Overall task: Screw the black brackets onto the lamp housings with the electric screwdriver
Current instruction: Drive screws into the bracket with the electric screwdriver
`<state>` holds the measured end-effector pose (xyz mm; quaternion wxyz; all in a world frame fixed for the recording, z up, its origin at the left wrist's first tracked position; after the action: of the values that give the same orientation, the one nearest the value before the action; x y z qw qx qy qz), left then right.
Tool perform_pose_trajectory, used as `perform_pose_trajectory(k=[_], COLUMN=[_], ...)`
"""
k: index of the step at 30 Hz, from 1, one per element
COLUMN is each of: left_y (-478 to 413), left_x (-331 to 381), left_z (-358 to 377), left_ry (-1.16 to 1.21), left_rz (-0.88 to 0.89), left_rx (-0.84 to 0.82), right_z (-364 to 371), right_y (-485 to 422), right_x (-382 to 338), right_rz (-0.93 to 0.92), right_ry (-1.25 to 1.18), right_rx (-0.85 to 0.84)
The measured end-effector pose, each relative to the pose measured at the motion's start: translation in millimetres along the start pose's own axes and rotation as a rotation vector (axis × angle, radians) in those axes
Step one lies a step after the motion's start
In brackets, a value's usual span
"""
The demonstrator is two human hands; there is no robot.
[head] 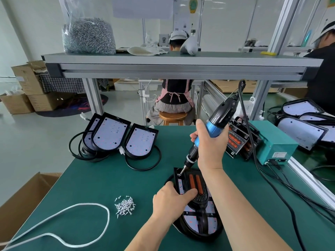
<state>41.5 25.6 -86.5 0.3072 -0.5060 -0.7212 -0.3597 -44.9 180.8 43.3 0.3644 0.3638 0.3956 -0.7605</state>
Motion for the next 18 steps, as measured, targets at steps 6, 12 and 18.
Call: perform_pose_trajectory(k=[6, 12, 18], left_y=[5.5, 1.2, -0.9], left_x=[20.6, 46.7, 40.8], left_z=[-38.0, -46.1, -51.3], left_ry=[0.016, -0.038, 0.060], left_rz=[0.280, 0.413, 0.381], left_rx=[0.349, 0.369, 0.380], right_z=[-6.9, -10.8, -12.2], right_y=[-2.1, -0.7, 1.1], right_x=[-18.6, -25.9, -29.7], right_rz=[-0.015, 0.013, 0.021], right_ry=[-0.096, -0.179, -0.224], right_rx=[0.006, 0.039, 0.067])
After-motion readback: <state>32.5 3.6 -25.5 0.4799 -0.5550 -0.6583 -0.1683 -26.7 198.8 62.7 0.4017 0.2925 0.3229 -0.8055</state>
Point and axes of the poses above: each hand's wrist, its own y-axis away from the middle knuckle, its own z-axis out of the palm, x = y × z, the point moved 10 cm from there along -y, towards the middle knuckle, and after that the axes turned 1 degree about x, right-handed, at the moved point
